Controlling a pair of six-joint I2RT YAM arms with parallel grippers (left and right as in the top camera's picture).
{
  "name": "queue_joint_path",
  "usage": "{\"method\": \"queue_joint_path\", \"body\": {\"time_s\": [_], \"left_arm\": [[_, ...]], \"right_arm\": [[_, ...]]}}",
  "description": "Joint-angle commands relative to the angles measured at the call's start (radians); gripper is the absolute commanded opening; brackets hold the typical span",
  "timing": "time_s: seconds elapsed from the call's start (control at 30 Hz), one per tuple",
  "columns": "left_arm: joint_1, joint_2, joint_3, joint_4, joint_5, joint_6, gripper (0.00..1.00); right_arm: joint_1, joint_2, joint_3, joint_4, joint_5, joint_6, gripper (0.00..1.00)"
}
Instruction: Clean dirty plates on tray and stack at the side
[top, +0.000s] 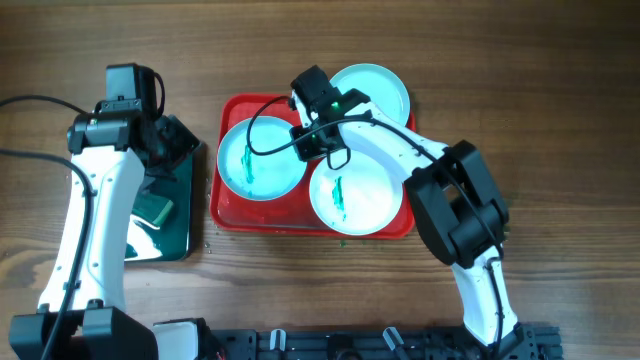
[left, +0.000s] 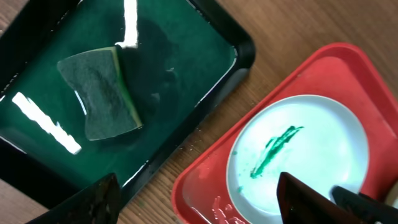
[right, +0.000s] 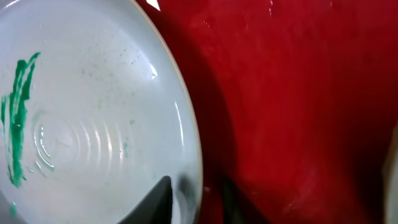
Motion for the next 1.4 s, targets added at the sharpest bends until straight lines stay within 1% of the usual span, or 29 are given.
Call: {"method": "queue_joint_path", "body": {"time_s": [0.0,0.1,0.17,0.33,0.53,0.6,0.67,0.87,0.93,1.0,1.1,1.2,1.3,1.37], "left_arm": [[0.01,0.002,-0.048,0.002,-0.039,-0.051,0.74],[0.029,0.002,-0.085,0.003,-0.066,-0.086,0.74],[0.04,0.002,-0.101,0.007,-0.067,-0.087,0.72],[0.047,0.002,-0.151,0.039,-0.079,-0.087,0.71],[0.048,0.002,-0.237,0.126,-0.16,-0.088,0.68],[0.056,0.002,-0.257,0.151,-0.2,-0.102,0.64],[0.074,0.002,-0.263,0.161,-0.236,-0.159,0.59],[0.127,0.022,-0.305,0.275,-0.235,-0.166,0.43],[0.133,0.051,-0.309,0.286,-0.236,-0.165,0.4],[0.143,0.083,-0.309,0.296,-0.236,-0.165,0.4],[0.161,0.135,-0.309,0.312,-0.238,-0.165,0.38],[0.192,0.198,-0.309,0.323,-0.238,-0.165,0.33],[0.207,0.223,-0.309,0.348,-0.229,-0.161,0.33],[0.208,0.233,-0.309,0.385,-0.189,-0.106,0.34]], "right_arm": [[0.021,0.029,0.01,-0.001,0.002,0.131,0.18],[0.034,0.029,-0.001,-0.002,0.057,0.155,0.07],[0.037,0.029,-0.001,-0.001,0.058,0.154,0.04],[0.037,0.029,-0.001,-0.002,0.061,0.152,0.04],[0.037,0.029,-0.001,-0.002,0.06,0.142,0.04],[0.037,0.029,-0.001,-0.002,0.06,0.13,0.04],[0.038,0.029,-0.001,0.0,0.052,0.117,0.04],[0.04,0.029,-0.001,-0.001,0.053,0.117,0.04],[0.04,0.029,-0.001,-0.001,0.053,0.116,0.04],[0.041,0.029,-0.001,-0.001,0.053,0.116,0.04],[0.041,0.029,-0.001,-0.001,0.053,0.117,0.04],[0.041,0.029,-0.001,0.001,0.054,0.117,0.05],[0.041,0.029,-0.001,0.004,0.053,0.117,0.05],[0.041,0.029,-0.001,0.004,0.053,0.117,0.05]]}}
